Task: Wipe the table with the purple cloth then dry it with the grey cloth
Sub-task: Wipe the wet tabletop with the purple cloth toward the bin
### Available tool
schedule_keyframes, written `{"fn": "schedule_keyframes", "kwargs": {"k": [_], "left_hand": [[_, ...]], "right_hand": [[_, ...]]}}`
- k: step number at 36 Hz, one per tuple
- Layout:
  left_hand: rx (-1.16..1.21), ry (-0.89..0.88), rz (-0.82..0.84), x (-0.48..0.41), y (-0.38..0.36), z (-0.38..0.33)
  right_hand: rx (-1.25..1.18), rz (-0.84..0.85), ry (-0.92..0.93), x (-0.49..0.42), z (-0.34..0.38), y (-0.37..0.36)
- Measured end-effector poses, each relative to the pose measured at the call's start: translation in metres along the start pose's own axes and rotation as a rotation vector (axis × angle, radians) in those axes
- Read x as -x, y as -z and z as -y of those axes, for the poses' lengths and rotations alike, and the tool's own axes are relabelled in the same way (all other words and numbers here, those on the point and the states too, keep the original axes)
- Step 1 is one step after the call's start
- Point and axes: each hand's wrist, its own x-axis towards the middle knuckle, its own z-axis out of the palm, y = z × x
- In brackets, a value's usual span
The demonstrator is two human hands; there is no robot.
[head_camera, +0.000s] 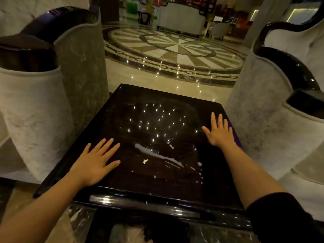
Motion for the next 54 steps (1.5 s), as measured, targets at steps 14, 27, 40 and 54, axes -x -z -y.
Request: {"fn": "schedule_keyframes", "kwargs": {"k": [14,27,40,54], "left_hand": [[0.005,-0.006,-0.020,0.001,0.002,-0.002],[0.028,-0.011,-0.044,0.003,0.003,-0.004],[0.013,-0.006,-0.034,0.003,0.003,-0.005],[-0.001,-0.008,-0.015,0.003,0.003,-0.005]], "right_hand": [[-0.053,0.087,-0.171,-0.022,-0.027,-0.014],[-0.151,0.069,-0.048,-0.014,0.001,-0.016],[-0.177,0.158,0.264,0.015,0.080,-0.034],[-0.204,0.316,0.641,0.063,0.153,-0.047]]}}
